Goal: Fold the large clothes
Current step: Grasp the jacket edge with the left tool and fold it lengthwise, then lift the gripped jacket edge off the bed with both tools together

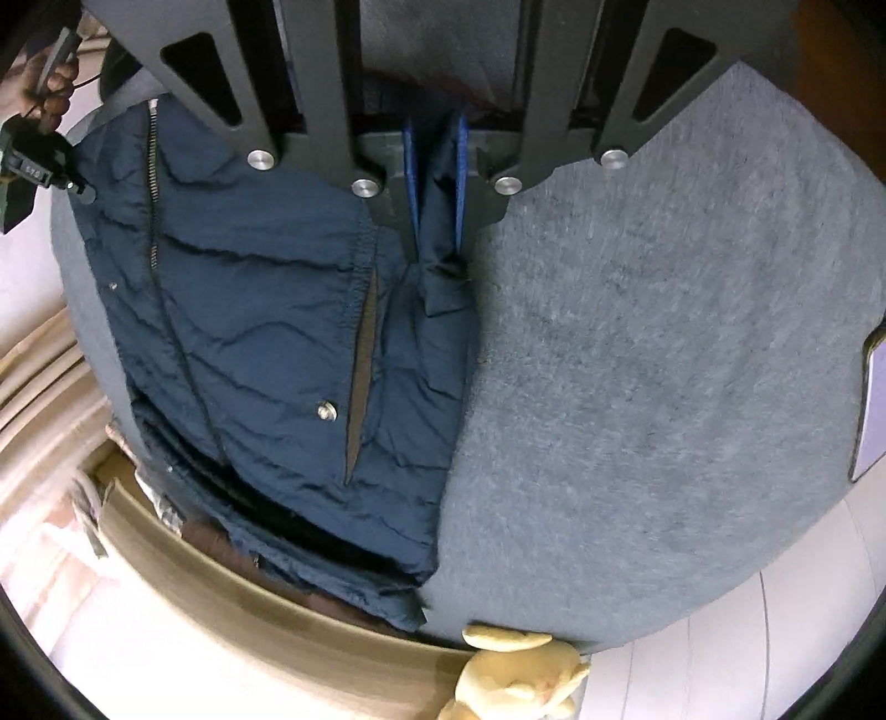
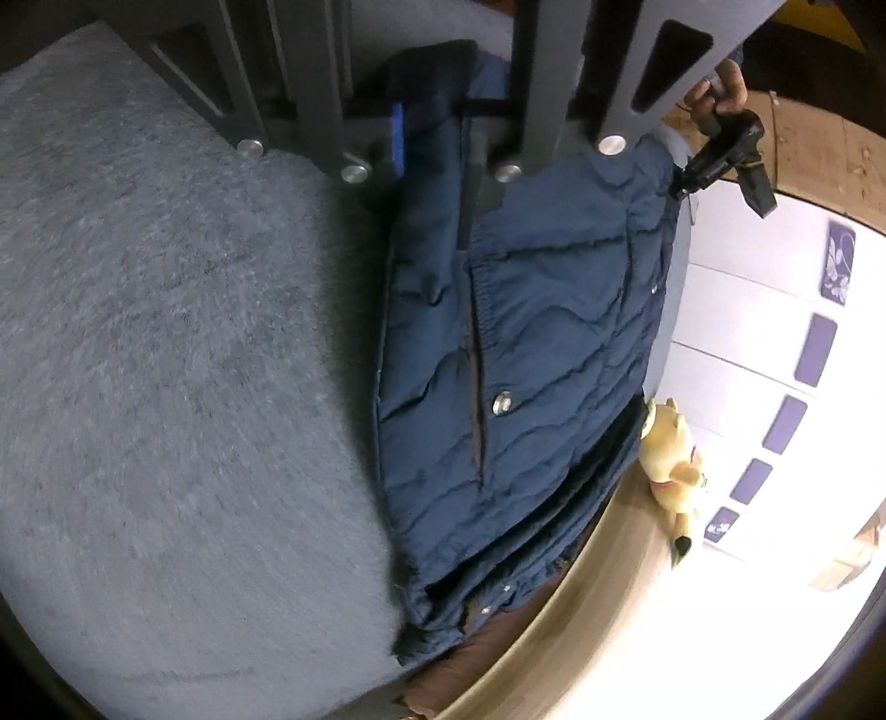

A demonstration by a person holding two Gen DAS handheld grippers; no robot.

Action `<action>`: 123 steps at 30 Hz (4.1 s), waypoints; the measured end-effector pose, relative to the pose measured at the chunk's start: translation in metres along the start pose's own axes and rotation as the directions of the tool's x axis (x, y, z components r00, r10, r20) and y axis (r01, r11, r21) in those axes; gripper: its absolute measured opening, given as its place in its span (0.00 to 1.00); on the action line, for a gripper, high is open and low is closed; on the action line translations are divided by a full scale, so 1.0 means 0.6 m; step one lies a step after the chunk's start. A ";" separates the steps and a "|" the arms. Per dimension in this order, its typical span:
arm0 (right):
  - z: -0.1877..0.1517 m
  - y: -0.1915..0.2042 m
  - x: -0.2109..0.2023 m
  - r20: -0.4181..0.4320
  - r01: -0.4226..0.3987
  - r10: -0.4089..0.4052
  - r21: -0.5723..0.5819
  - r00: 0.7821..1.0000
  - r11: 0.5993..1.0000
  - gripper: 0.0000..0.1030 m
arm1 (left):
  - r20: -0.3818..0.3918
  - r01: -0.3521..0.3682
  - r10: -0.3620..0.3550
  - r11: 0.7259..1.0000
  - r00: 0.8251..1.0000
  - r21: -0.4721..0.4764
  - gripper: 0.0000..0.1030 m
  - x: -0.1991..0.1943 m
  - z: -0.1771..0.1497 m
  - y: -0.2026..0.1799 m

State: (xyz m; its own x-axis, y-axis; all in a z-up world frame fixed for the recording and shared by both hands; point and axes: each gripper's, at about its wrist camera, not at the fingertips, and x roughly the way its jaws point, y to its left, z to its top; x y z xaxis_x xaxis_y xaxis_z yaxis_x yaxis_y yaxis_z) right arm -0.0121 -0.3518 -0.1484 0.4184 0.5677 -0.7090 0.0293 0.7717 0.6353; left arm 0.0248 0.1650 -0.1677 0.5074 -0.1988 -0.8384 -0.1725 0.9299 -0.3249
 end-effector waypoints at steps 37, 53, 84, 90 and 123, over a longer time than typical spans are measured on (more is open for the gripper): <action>-0.040 -0.038 -0.033 -0.047 0.002 -0.003 -0.022 0.999 1.000 0.14 | -0.058 -0.043 0.047 0.997 0.997 0.067 0.12 -0.039 -0.097 -0.021; -0.020 -0.063 -0.041 -0.025 -0.053 0.054 0.043 0.998 0.998 0.35 | -0.012 0.022 -0.023 0.999 1.000 -0.048 0.40 -0.051 -0.079 0.011; -0.031 -0.014 -0.076 -0.051 -0.129 0.125 -0.078 0.991 0.989 0.13 | 0.057 -0.014 0.011 0.999 0.998 0.051 0.08 -0.130 -0.082 -0.004; -0.036 -0.019 -0.080 -0.041 -0.147 0.144 -0.085 0.989 0.985 0.13 | 0.077 -0.003 -0.001 0.999 0.997 0.050 0.08 -0.144 -0.083 -0.006; -0.041 0.003 -0.155 0.046 -0.244 0.256 -0.178 0.966 0.953 0.11 | 0.209 0.128 -0.129 0.992 0.970 0.015 0.07 -0.274 -0.046 0.000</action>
State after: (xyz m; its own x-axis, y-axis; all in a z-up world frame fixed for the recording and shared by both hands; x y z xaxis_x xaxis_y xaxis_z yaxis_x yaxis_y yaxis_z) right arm -0.0729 -0.3961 -0.0889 0.4535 0.7323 -0.5079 -0.2360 0.6482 0.7240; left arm -0.0817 0.1891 -0.0417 0.6902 -0.2478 -0.6799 -0.0930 0.9013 -0.4230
